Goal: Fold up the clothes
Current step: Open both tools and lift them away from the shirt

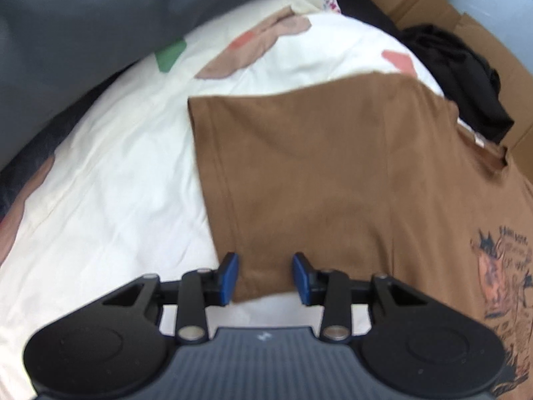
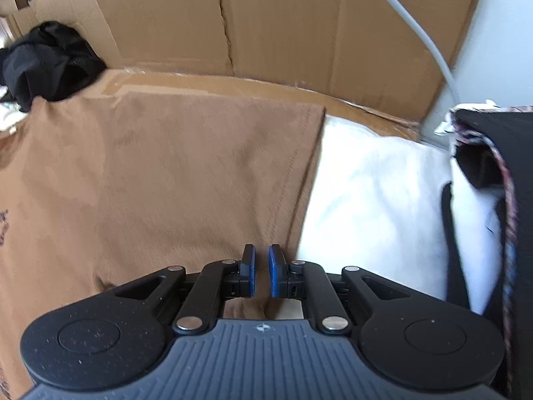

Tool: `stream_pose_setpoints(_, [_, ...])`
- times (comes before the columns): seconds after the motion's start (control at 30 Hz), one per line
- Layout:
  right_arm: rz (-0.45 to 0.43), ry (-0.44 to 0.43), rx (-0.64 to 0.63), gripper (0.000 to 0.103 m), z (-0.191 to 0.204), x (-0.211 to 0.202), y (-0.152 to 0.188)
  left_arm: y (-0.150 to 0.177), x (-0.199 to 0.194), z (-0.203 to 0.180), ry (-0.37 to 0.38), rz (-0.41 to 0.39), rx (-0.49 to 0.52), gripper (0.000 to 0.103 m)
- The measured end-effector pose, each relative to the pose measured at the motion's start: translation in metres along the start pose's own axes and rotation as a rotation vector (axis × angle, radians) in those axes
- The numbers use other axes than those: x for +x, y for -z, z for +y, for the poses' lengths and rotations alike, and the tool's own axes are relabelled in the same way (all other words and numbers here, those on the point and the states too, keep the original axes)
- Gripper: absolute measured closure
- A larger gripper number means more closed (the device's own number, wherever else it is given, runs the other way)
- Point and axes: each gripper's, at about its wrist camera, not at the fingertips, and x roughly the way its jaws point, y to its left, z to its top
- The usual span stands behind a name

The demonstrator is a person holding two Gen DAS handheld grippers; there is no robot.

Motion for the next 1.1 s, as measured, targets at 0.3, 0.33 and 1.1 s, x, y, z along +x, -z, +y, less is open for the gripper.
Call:
stream_pose_setpoints(0.3, [-0.059,0.002,-0.057,0.071,0.018,-0.049,-0.014,0.001,-0.025,0.026,0.028,-0.027,-0.146,0.063])
stream_pose_setpoints(0.33, [-0.075,-0.003,-0.069,0.068,0.025,-0.058,-0.017,0.001,-0.028,0.031,0.042,-0.037,-0.183,0.063])
stream_pose_setpoints(1.1, [-0.199,-0.22,-0.352,0.05,0.287,-0.196,-0.082,0.024,-0.051,0.069,0.236,-0.072,-0.777,0.066])
